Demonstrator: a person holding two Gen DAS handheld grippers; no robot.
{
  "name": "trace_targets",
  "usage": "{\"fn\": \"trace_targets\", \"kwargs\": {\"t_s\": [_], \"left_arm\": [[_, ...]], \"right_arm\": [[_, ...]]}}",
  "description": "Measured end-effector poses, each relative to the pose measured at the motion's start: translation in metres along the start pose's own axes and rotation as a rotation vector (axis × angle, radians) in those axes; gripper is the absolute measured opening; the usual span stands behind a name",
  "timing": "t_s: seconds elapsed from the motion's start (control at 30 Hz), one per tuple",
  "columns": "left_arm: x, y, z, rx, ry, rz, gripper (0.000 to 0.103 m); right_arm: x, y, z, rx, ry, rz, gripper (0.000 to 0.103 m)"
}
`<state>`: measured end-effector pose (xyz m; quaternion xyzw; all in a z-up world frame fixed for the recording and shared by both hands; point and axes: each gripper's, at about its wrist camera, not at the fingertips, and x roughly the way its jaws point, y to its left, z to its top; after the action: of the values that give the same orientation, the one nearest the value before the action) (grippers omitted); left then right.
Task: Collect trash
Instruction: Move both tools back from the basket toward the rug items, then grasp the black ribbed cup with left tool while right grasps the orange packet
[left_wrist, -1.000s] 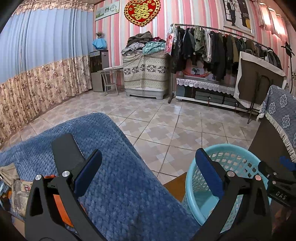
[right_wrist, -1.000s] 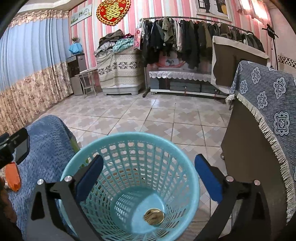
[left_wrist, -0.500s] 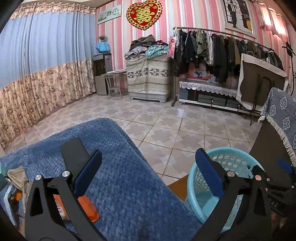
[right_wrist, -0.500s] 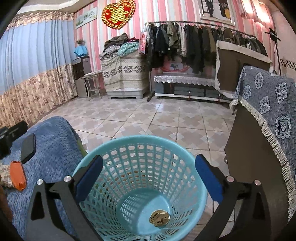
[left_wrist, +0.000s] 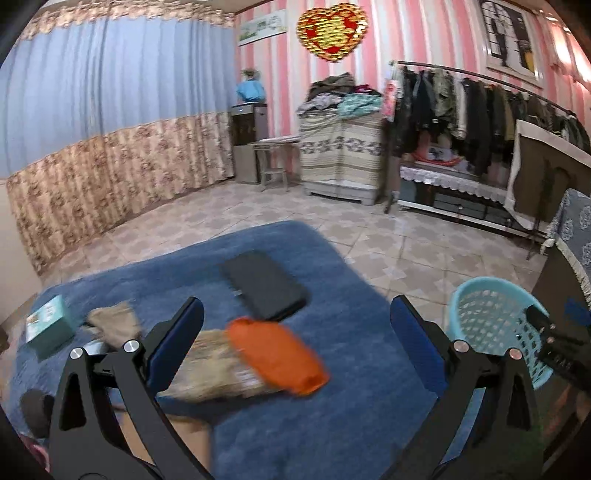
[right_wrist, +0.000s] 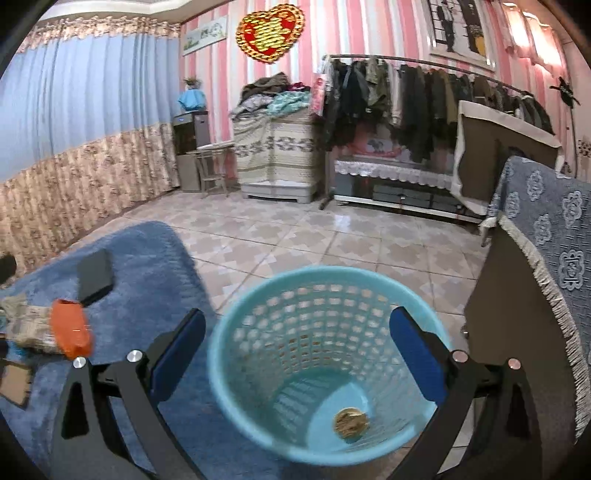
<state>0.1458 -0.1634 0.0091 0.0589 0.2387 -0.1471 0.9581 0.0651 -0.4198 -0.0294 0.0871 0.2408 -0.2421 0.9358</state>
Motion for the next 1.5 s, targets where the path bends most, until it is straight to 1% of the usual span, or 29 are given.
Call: {"fn": "trace_targets", "kwargs": {"t_s": [0.07,0.2,0.33,0.47,0.57,0.8,0.87,0.9,1.07,1.13,1.27,1.37,1.5], "left_arm": [[-0.013,0.025,-0.004,-0.027,-0.002,0.032,0.098],[-0.035,0.068,-0.01,-0.101,-0.006,0.07,0.098],[-0.051,0.094,-0.021,-0.114,0.003,0.129,0.098],[-0.065,0.113,-0.036,-0.137,0.02,0.155,0.098],[-0.069,0.123,-0.048,-0.126,0.038,0.183,0.098],[-0.075,0.165,-0.075,-0.138,0.074,0.251,0.098],[-0.075,0.184,-0.083,-0.137,0.09,0.3,0.098],[-0.074,0.189,-0.085,-0.141,0.094,0.313,0.098],[-0.066,0.238,-0.095,-0.22,0.119,0.401,0.098],[-0.056,0.258,-0.1,-0.245,0.155,0.429,0.098],[-0.045,0.281,-0.106,-0.288,0.188,0.447,0.098],[-0.036,0.292,-0.112,-0.31,0.227,0.426,0.098],[-0.023,0.298,-0.12,-0.321,0.259,0.398,0.098]], "right_arm": [[-0.008,0.017,-0.003,-0.023,0.004,0.038,0.098],[-0.024,0.054,-0.007,-0.105,0.005,0.094,0.098],[-0.037,0.081,-0.011,-0.124,0.008,0.152,0.098],[-0.047,0.108,-0.016,-0.161,0.007,0.185,0.099],[-0.049,0.122,-0.021,-0.169,0.019,0.215,0.099],[-0.054,0.151,-0.036,-0.212,0.035,0.228,0.099],[-0.054,0.154,-0.04,-0.211,0.045,0.232,0.099],[-0.054,0.156,-0.042,-0.209,0.05,0.236,0.099],[-0.049,0.163,-0.041,-0.218,0.067,0.242,0.099],[-0.048,0.166,-0.04,-0.222,0.068,0.242,0.099],[-0.047,0.166,-0.041,-0.22,0.071,0.242,0.099],[-0.044,0.171,-0.041,-0.218,0.083,0.239,0.099],[-0.04,0.178,-0.042,-0.22,0.092,0.241,0.099]]}}
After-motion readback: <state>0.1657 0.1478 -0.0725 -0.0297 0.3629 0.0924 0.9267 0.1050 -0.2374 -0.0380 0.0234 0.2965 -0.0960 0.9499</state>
